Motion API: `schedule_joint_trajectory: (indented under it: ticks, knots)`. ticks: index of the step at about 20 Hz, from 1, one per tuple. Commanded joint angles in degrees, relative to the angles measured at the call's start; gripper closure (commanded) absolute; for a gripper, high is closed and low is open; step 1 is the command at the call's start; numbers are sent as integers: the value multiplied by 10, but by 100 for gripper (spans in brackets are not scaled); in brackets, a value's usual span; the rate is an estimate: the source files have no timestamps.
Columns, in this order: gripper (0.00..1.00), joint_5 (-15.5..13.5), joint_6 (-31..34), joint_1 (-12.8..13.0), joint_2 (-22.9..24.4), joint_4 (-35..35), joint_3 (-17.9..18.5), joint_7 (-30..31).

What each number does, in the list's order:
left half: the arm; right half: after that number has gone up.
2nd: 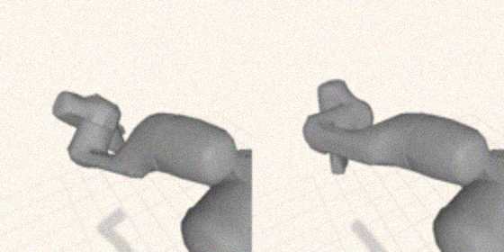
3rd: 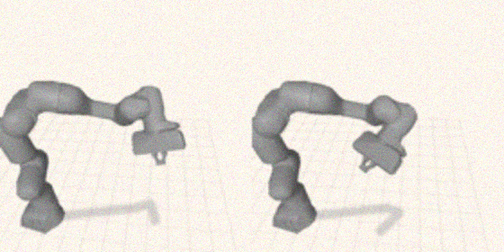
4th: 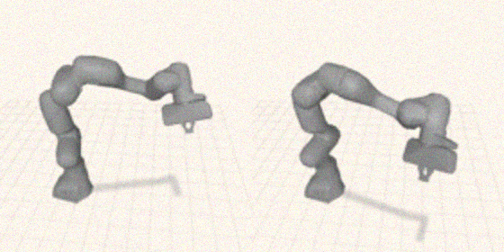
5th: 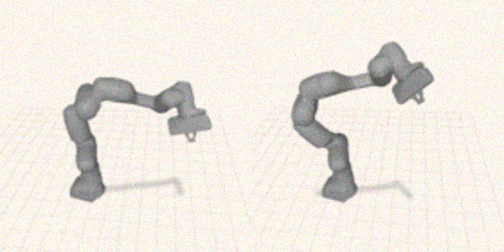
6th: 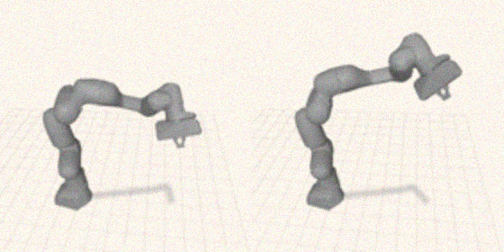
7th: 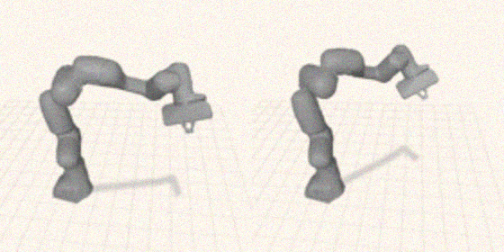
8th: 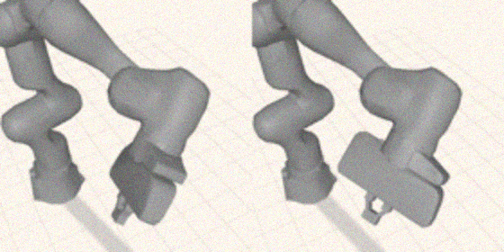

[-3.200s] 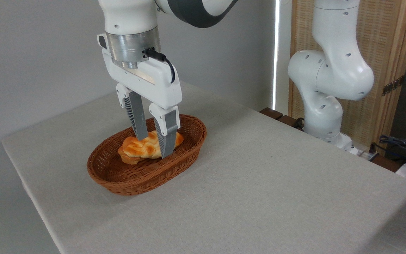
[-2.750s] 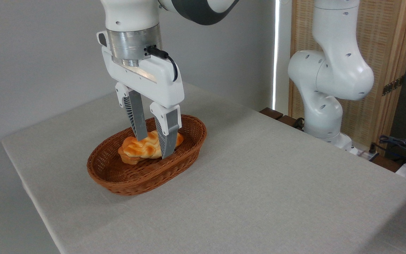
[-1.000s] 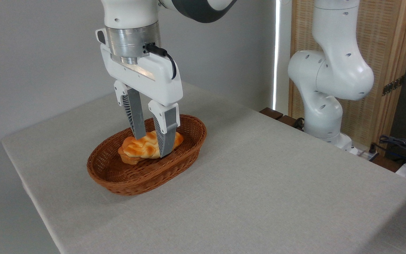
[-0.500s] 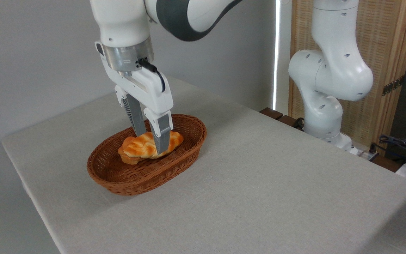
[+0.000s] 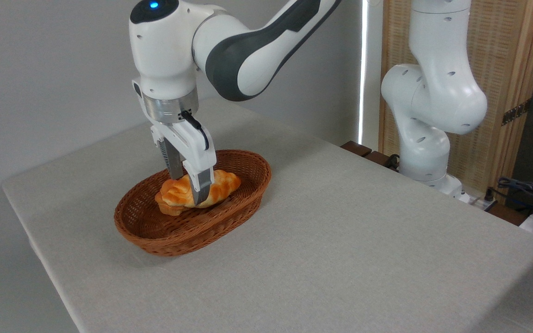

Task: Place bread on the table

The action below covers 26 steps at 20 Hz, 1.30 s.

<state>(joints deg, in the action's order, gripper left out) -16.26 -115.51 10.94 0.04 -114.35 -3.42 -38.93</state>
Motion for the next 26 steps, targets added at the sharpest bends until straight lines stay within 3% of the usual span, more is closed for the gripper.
schedule_joint_trajectory:
  ticks: [1,11,12,14,16,26]
  knots:
    - [0,-11,-15,19,10,-25,7,-1]
    - [0,-5,-13,30,-14,-24,7,0]
    - [6,-5,-12,30,-14,-23,7,0]
    - [38,-6,-10,30,-14,-20,7,-1]
    - [56,-6,-9,29,-14,-16,10,-3]
    - [52,-6,-5,28,-13,-15,13,-7]
